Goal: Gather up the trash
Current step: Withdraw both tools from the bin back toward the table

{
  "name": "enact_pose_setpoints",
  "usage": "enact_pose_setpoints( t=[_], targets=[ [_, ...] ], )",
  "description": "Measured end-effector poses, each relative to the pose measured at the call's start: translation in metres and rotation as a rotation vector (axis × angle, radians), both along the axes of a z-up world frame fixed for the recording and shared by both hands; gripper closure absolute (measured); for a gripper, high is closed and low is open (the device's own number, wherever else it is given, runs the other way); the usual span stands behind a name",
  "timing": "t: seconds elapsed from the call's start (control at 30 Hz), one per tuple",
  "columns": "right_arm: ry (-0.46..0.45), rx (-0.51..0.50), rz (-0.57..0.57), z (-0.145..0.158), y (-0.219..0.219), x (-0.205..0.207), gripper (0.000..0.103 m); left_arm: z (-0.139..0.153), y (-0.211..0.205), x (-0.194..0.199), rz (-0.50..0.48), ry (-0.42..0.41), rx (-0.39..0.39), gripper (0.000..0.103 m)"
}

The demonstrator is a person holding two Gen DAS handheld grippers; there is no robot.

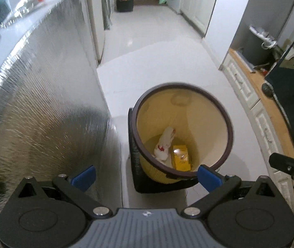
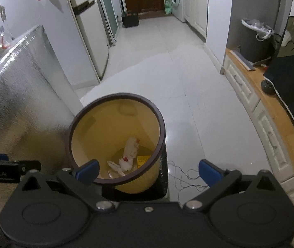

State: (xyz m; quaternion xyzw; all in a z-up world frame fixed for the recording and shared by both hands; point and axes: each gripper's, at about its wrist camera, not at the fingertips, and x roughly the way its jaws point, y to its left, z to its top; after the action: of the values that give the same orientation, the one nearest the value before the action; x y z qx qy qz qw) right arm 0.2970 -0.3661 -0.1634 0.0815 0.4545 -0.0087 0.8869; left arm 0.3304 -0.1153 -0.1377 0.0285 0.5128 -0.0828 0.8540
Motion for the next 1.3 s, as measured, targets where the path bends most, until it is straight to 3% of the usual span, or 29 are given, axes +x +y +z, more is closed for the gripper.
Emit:
enact_pose_setpoints(
  t=[0.47,0.8,1.07,1.3],
  targets=[
    [-0.195,0.018,-0.038,0.058,-0.012,-0.054,0.0,0.076,0.002,-0.056,-0.076,-0.219,-0.051,0.0],
    [-0.35,-0.025,0.002,0.09,0.006,-0.077,0.0,0.125,0.029,-0.091,-0.062,-0.402,-0.059,0.0],
    [-0.487,-0.016,0.083,0.116,0.04,-0.084,0.0,0.144,0.082,-0.107,0.065,-0.509,-0.059,0.0],
    [-0.549,0.014,0.182,0.12,0.077,-0.071,0.0,0.148,0.146,-0.119,0.274,-0.558,-0.063,0.0]
  ],
)
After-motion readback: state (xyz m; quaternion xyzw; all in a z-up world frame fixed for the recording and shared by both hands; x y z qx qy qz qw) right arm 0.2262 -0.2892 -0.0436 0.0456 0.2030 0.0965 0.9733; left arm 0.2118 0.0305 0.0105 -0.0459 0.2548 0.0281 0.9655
